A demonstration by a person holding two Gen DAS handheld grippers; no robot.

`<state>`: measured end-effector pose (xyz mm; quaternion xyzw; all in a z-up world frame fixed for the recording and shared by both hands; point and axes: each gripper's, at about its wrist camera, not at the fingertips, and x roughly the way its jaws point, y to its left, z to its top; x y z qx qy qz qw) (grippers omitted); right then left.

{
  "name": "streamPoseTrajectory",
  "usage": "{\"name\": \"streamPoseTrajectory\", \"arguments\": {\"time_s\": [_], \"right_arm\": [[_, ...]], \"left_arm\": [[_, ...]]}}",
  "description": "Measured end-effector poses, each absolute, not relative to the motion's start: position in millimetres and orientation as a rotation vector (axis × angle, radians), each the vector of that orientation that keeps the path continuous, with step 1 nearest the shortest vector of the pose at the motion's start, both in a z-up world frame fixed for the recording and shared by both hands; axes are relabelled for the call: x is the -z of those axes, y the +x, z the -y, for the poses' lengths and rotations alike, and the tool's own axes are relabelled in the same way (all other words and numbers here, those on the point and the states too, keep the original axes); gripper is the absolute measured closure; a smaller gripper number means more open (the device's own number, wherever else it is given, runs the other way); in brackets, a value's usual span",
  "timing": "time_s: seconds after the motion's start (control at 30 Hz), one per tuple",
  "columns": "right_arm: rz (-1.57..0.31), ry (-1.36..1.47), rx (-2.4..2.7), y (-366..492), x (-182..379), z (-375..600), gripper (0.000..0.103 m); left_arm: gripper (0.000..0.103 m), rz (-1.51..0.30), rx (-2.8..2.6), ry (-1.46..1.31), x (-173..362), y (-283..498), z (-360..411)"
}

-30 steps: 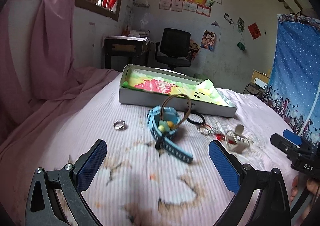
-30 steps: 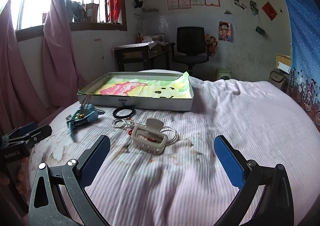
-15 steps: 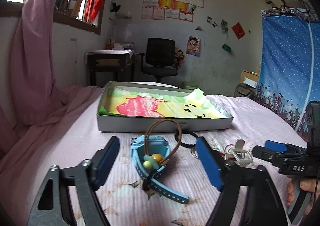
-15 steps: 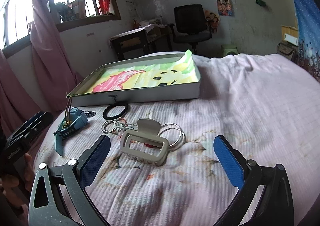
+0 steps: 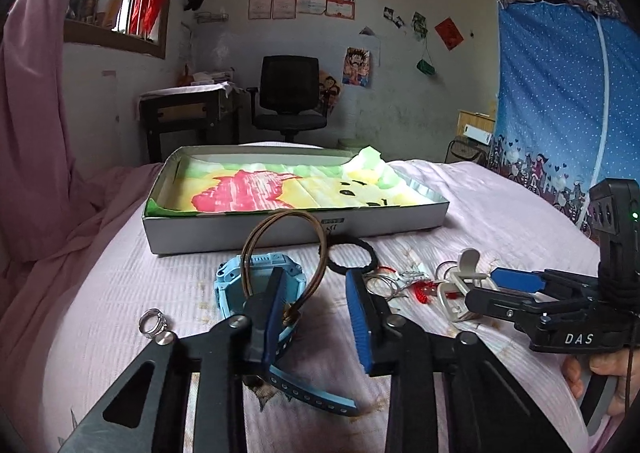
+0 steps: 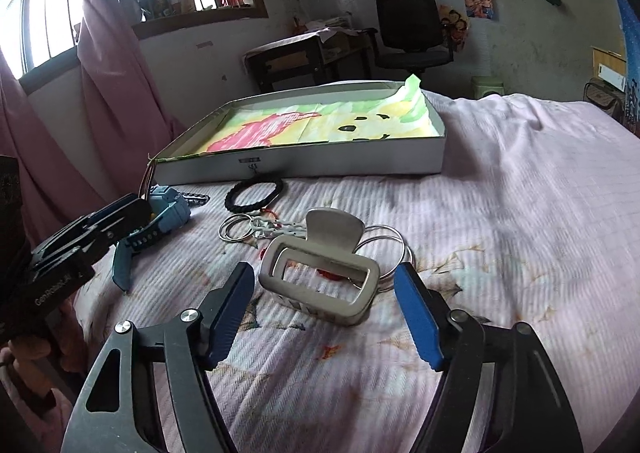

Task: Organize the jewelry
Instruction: 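Grasp the beige claw clip with the right tool while the left tool grasps the brown beaded hair tie, then carry both items into the white box and open both tools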

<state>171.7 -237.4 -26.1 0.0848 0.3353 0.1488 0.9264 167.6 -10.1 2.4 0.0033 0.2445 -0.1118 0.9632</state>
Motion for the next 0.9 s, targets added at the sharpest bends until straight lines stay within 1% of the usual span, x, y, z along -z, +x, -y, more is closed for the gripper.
{"name": "streamPoseTrajectory", "arguments": {"time_s": [0.07, 0.27, 0.37, 0.4, 0.43, 0.47, 0.63, 0.9], "right_arm": [[-0.689, 0.174, -0.303, 172, 27, 237, 0.036], [-0.691, 0.150, -0.297, 178, 27, 232, 0.036], [-0.702, 0.125, -0.295, 180, 28, 226, 0.036], [-0.703, 0.120, -0.294, 180, 29, 225, 0.037], [-0.701, 0.113, -0.289, 179, 28, 224, 0.042], [-0.700, 0.113, -0.287, 179, 28, 224, 0.044], [-0.689, 0.117, -0.282, 177, 27, 225, 0.044], [-0.602, 0.115, -0.319, 163, 12, 223, 0.044]], "left_arm": [[0.078, -0.498, 0.217, 0.004, -3, 170, 9], [0.092, -0.521, 0.210, 0.002, -1, 174, 8], [0.096, -0.512, 0.210, -0.009, -2, 172, 5], [0.098, -0.505, 0.212, -0.014, -3, 171, 4], [0.099, -0.498, 0.214, -0.019, -4, 170, 3], [0.099, -0.492, 0.216, -0.023, -6, 168, 2], [0.100, -0.464, 0.239, -0.051, -17, 163, -4], [0.100, -0.447, 0.315, -0.170, -60, 165, -31]]}}
